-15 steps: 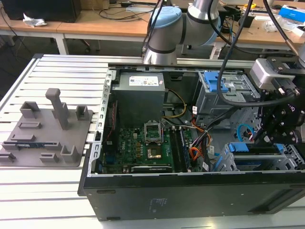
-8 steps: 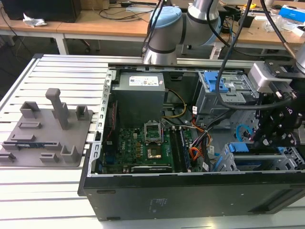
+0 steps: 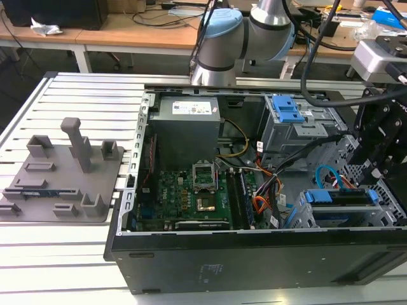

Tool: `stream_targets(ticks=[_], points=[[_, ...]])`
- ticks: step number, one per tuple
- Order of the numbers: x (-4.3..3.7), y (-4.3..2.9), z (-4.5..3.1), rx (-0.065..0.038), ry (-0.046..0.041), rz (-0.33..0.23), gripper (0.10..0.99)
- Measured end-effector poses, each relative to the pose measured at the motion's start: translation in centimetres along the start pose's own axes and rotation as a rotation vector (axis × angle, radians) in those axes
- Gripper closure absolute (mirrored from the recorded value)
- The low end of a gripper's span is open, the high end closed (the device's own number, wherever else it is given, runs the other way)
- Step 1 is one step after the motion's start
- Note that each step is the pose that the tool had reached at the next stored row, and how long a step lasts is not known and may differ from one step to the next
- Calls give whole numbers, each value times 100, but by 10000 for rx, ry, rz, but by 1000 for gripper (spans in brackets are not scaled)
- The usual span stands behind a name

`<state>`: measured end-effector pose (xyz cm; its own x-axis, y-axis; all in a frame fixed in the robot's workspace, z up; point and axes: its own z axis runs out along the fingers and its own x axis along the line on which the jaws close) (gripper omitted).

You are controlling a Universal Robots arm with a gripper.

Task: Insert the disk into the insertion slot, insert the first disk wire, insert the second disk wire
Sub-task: 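Insert the second disk wire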

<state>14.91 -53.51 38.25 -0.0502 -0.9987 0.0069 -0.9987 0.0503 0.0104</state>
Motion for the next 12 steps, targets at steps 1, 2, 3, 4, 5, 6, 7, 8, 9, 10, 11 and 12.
stream_targets(ticks=[1, 2, 3, 4, 5, 6, 7, 8, 9, 10, 11, 12], points=[[1, 0, 0, 0, 4, 0, 667], [0, 0, -2, 0, 7, 0, 667], [-1, 0, -2, 0, 6, 0, 667], [-2, 0, -2, 0, 6, 0, 667], [-2, 0, -2, 0, 7, 0, 667], [-3, 0, -1, 0, 6, 0, 667], [-3, 0, -2, 0, 6, 0, 667], [-4, 0, -2, 1, 6, 0, 667], [-4, 0, -2, 0, 6, 0, 667], [-5, 0, -2, 0, 6, 0, 667], [-5, 0, -2, 0, 6, 0, 667], [-6, 0, -2, 0, 6, 0, 682]])
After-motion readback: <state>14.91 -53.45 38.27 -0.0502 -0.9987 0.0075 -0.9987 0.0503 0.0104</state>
